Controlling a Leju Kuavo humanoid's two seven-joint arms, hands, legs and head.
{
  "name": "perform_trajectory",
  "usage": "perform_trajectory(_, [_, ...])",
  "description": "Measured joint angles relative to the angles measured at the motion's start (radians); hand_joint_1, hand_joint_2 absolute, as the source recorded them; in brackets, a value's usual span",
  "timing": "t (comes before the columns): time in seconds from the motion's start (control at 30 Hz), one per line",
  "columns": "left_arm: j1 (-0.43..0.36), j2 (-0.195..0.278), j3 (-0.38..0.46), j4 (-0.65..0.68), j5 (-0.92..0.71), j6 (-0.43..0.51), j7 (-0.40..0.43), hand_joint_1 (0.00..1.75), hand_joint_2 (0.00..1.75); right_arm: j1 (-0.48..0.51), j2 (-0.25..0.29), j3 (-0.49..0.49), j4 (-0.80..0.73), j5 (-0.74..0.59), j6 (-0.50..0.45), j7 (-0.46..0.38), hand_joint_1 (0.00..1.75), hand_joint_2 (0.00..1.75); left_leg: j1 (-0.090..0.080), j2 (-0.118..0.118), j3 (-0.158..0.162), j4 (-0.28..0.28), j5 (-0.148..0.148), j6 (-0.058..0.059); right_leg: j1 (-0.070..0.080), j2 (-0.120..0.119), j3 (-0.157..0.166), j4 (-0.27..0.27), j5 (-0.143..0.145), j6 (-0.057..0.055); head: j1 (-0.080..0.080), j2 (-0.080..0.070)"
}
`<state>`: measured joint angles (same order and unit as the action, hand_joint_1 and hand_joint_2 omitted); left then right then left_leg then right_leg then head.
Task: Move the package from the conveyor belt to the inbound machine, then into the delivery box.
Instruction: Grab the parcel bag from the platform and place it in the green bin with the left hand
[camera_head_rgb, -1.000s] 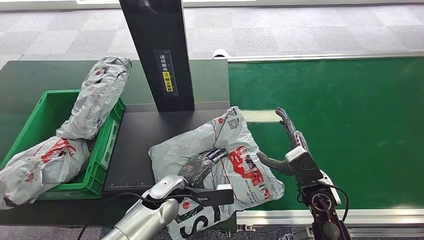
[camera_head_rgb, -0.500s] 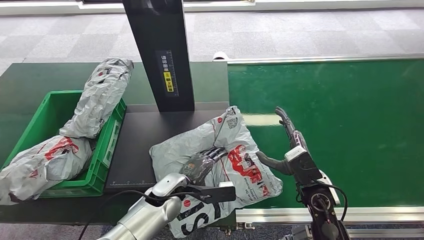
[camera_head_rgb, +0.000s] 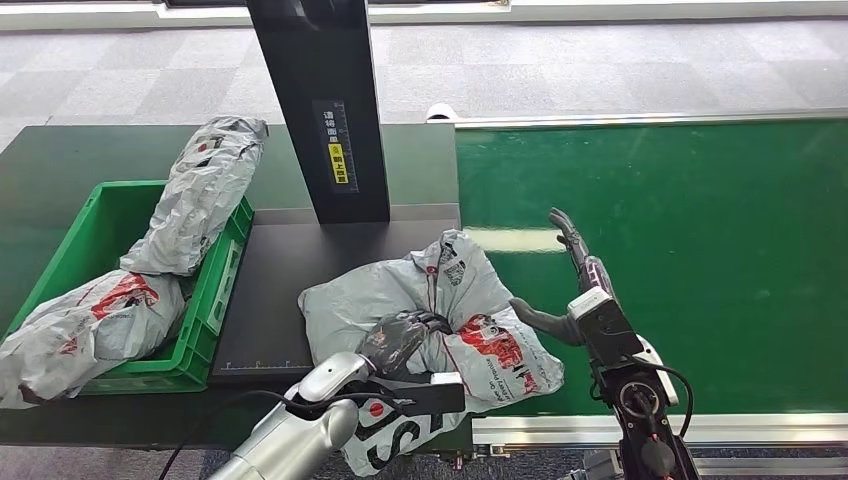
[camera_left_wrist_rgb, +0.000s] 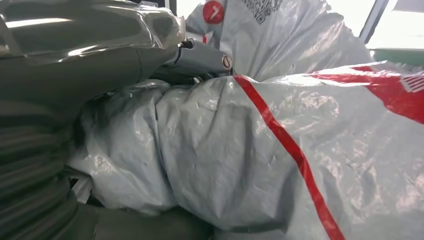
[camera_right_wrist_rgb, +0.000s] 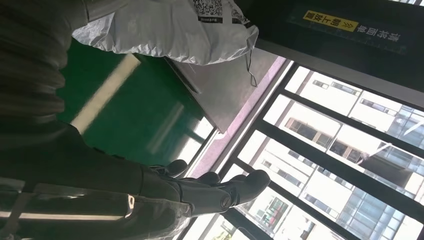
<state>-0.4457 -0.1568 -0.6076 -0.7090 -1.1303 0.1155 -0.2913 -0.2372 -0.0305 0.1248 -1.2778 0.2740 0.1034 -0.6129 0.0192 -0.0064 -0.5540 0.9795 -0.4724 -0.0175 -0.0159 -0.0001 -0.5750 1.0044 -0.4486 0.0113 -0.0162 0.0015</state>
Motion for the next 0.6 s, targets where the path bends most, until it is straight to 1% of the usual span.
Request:
perform_trajectory(0.17, [0.026, 0.010, 0.016, -0.047, 0.094, 0.000, -0.180, 1.75, 1.75, -0.002, 0.000, 0.000, 0.002, -0.006, 0.000, -0.003, 0.00, 1.75, 0.000, 0.000, -0.002, 0.000, 0.002, 0.000, 0.000, 0.000, -0.003, 0.000, 0.001, 0.001, 0.000, 0.000])
perform_trajectory(0.3, [0.049, 0.017, 0.013, -0.099, 0.165, 0.008, -0.274, 1.75, 1.75, -0.002, -0.001, 0.001, 0.004, -0.014, 0.000, -0.005, 0.00, 1.75, 0.000, 0.000, -0.007, 0.001, 0.002, 0.000, 0.000, 0.000, -0.008, 0.000, 0.001, 0.001, 0.000, 0.000])
perform_trajectory(0.43, [0.062, 0.025, 0.006, -0.151, 0.224, 0.013, -0.327, 1.75, 1.75, -0.002, -0.005, 0.001, 0.004, -0.019, 0.000, -0.008, 0.00, 1.75, 0.000, 0.000, -0.012, 0.001, 0.002, 0.000, 0.000, 0.000, -0.014, 0.000, 0.001, 0.001, 0.000, 0.000])
perform_trajectory(0.6, [0.070, 0.032, -0.003, -0.182, 0.232, 0.013, -0.334, 1.75, 1.75, -0.002, -0.007, 0.001, 0.004, -0.020, 0.000, -0.010, 0.00, 1.75, 0.000, 0.000, -0.014, 0.001, 0.001, 0.000, 0.000, 0.000, -0.017, 0.000, 0.001, 0.001, 0.000, 0.000])
